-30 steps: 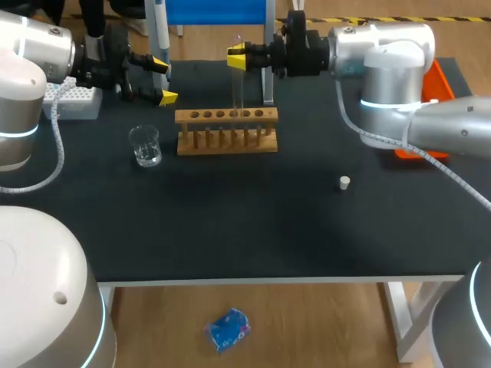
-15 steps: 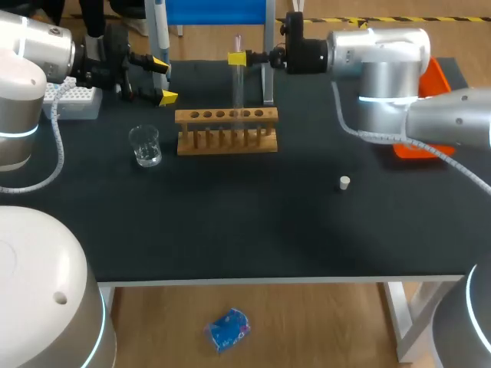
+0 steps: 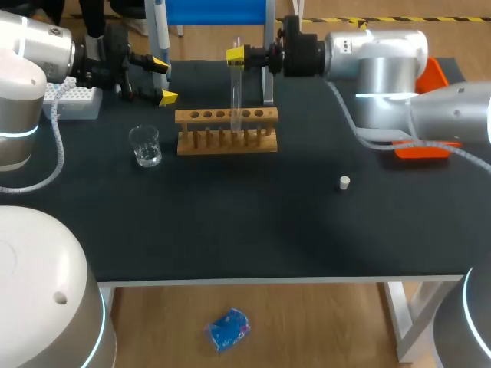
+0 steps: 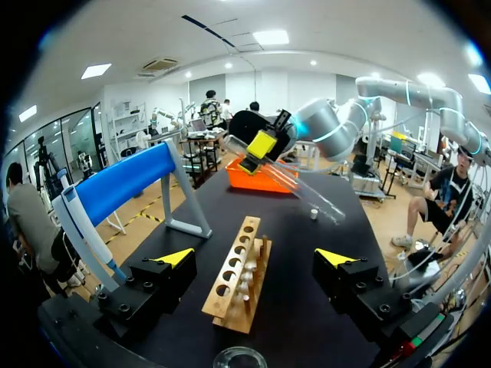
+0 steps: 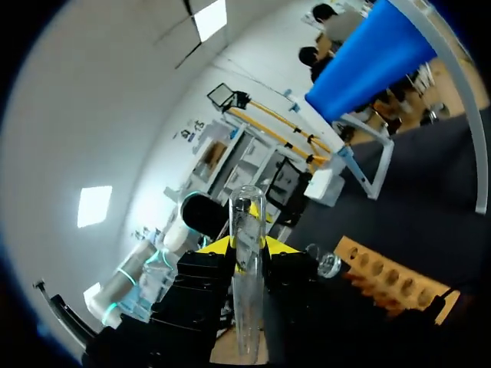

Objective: Invert the test tube, pick up the pipette, mount the tip to pipette, aspirate from beaker and dispense into the tube, eject the tip, return the pipette, and cap with the stopper.

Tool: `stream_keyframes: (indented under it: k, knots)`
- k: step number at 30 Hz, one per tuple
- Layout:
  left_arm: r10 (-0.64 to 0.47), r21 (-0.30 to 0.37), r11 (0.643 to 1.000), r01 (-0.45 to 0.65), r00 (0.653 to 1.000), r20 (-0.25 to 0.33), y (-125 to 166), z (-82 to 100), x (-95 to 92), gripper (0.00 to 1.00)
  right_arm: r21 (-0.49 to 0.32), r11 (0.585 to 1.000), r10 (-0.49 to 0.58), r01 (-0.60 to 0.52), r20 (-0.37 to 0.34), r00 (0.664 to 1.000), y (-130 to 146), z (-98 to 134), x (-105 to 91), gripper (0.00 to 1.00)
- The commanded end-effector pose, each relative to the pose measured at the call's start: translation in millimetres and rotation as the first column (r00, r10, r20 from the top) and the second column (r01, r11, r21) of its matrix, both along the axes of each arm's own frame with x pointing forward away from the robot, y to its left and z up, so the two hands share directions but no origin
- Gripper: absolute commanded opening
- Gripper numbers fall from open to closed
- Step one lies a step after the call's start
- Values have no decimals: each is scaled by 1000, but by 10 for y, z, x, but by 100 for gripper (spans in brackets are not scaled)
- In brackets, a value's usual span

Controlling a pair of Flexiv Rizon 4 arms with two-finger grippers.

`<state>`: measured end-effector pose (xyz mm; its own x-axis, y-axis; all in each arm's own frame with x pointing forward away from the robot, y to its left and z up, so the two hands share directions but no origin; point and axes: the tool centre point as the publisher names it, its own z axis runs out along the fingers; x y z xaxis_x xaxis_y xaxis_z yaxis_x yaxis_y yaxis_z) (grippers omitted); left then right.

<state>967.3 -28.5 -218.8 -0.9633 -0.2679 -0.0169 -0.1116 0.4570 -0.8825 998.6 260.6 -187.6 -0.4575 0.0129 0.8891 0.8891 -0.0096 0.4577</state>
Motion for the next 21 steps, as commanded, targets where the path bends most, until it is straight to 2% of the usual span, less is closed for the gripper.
stream_keyframes:
  k: [1,3,6,10,15,21]
  knots:
    - [0,3,1000,0,1000,-3,3,12,-4,100,3,1000,-1,2,-366,931,-4,37,-9,0]
    - [0,3,1000,0,1000,-3,3,12,-4,100,33,999,28,-15,-453,891,-8,52,-4,0]
    - [0,3,1000,0,1000,-3,3,12,-4,100,57,997,74,-52,-528,846,-13,68,-7,0]
    - [0,3,1000,0,1000,-3,3,12,-4,100,84,992,128,-98,-581,803,-25,88,-12,0]
    - [0,3,1000,0,1000,-3,3,12,-4,100,78,989,149,-128,-585,797,-49,81,-7,0]
    - [0,3,1000,0,1000,-3,3,12,-4,100,34,990,132,-136,-546,828,-69,-1,-2,0]
